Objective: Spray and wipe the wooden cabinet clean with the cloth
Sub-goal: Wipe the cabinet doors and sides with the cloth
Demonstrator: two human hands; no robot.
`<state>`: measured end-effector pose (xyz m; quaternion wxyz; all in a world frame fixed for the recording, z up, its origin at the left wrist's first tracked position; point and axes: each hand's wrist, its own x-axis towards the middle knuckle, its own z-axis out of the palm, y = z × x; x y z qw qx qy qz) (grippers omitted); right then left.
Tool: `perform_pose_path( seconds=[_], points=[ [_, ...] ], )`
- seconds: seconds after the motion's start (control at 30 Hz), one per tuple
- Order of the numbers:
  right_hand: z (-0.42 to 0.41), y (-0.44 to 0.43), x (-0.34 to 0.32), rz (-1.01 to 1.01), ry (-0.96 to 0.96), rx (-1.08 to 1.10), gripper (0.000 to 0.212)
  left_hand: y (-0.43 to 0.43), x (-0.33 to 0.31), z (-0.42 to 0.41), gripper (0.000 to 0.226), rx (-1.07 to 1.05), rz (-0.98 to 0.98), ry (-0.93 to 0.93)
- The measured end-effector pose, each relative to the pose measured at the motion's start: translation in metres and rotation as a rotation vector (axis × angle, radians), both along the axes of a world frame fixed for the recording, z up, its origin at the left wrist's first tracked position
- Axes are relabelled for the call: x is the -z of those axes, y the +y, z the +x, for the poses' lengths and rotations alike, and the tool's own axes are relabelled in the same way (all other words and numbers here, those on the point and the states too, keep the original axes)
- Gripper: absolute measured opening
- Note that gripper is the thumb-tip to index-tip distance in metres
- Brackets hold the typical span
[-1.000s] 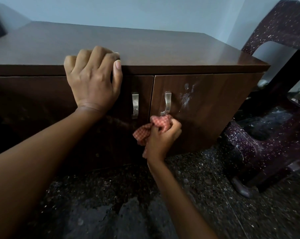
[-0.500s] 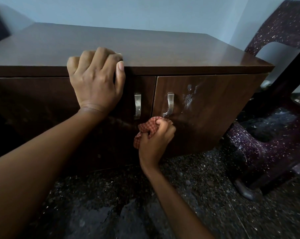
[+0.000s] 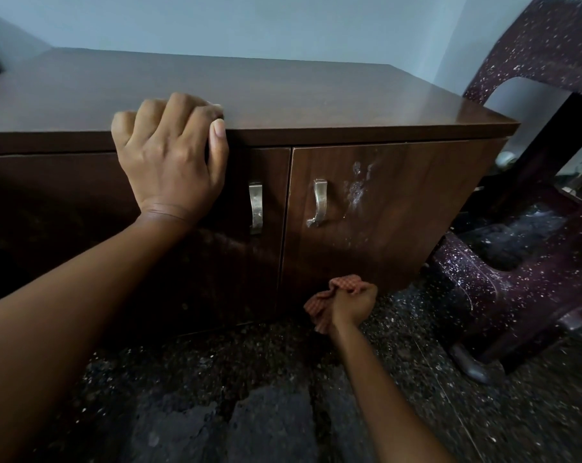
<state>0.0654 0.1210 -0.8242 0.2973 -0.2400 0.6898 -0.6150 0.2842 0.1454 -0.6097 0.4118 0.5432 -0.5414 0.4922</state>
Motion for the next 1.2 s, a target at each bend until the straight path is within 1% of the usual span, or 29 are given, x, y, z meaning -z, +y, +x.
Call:
perform_pose_path(
  seconds=[0.03, 0.07, 0.13, 0.17, 0.27, 0.33, 0.4, 0.43, 0.5, 0.57, 0.63, 0.73, 0.8, 0.87, 0.93, 0.97, 1.0, 1.03, 1.07, 1.1, 1.17, 1.2],
  points=[
    [-0.004, -0.004, -0.005, -0.024, -0.024, 0.043, 0.044, 0.000, 0.000, 0.000, 0.031, 0.002, 0.001, 0.001],
    [-0.008, -0.006, -0.012, -0.043, -0.023, 0.076, 0.043, 0.000, 0.000, -0.001, 0.031, 0.005, 0.001, 0.002],
    [-0.009, -0.005, -0.035, -0.104, 0.059, 0.102, 0.031, 0.000, 0.000, -0.002, 0.031, 0.011, 0.003, 0.005],
    [-0.005, -0.002, -0.047, -0.159, 0.122, 0.093, 0.030, 0.000, 0.000, -0.002, 0.031, 0.013, 0.005, 0.009],
    [0.020, 0.018, -0.071, -0.337, 0.369, -0.027, 0.033, 0.000, -0.001, -0.002, 0.031, 0.016, 0.010, 0.022],
    [0.034, 0.031, -0.062, -0.328, 0.540, -0.185, 0.037, 0.001, 0.000, -0.002, 0.031, 0.016, 0.018, 0.023],
    [0.033, 0.036, -0.043, -0.282, 0.627, -0.276, 0.041, 0.001, -0.001, -0.001, 0.031, 0.019, 0.025, 0.022],
    [0.027, 0.034, -0.034, -0.282, 0.613, -0.272, 0.040, 0.001, -0.001, -0.001, 0.031, 0.020, 0.024, 0.023],
    [0.010, 0.027, -0.028, -0.251, 0.460, -0.180, 0.040, 0.001, -0.001, -0.001, 0.030, 0.020, 0.018, 0.022],
    [-0.006, 0.016, -0.037, -0.199, 0.329, -0.052, 0.039, 0.001, -0.001, -0.001, 0.029, 0.019, 0.012, 0.019],
    [-0.015, 0.007, -0.057, -0.241, 0.301, 0.029, 0.038, 0.000, -0.001, -0.001, 0.029, 0.018, 0.006, 0.015],
    [-0.006, 0.009, -0.087, -0.400, 0.393, 0.048, 0.039, 0.000, -0.001, -0.001, 0.028, 0.010, 0.001, 0.016],
    [0.011, 0.017, -0.095, -0.447, 0.488, -0.035, 0.039, 0.000, 0.000, -0.002, 0.028, 0.007, -0.001, 0.010],
    [0.023, 0.025, -0.087, -0.426, 0.649, -0.148, 0.039, 0.000, -0.001, -0.002, 0.028, 0.011, -0.001, 0.000],
    [0.024, 0.030, -0.068, -0.355, 0.814, -0.254, 0.050, 0.000, -0.003, -0.002, 0.028, 0.015, 0.001, 0.001],
    [0.019, 0.031, -0.058, -0.332, 0.835, -0.290, 0.055, 0.000, -0.002, -0.001, 0.028, 0.015, 0.003, 0.003],
    [0.012, 0.031, -0.052, -0.318, 0.803, -0.303, 0.055, 0.000, -0.002, -0.001, 0.028, 0.013, 0.002, 0.003],
    [0.005, 0.029, -0.050, -0.314, 0.728, -0.279, 0.048, 0.000, -0.002, -0.001, 0.028, 0.011, 0.002, 0.001],
    [0.000, 0.027, -0.054, -0.312, 0.639, -0.214, 0.039, 0.001, -0.002, -0.001, 0.028, 0.008, 0.004, -0.001],
    [-0.005, 0.024, -0.062, -0.313, 0.574, -0.136, 0.036, 0.001, -0.002, -0.002, 0.028, 0.006, 0.006, -0.001],
    [-0.009, 0.017, -0.081, -0.352, 0.482, -0.039, 0.039, 0.001, -0.002, -0.002, 0.029, 0.007, 0.004, -0.003],
    [-0.007, 0.016, -0.093, -0.386, 0.487, -0.021, 0.041, 0.001, -0.002, -0.003, 0.029, 0.009, 0.003, -0.003]
  ],
)
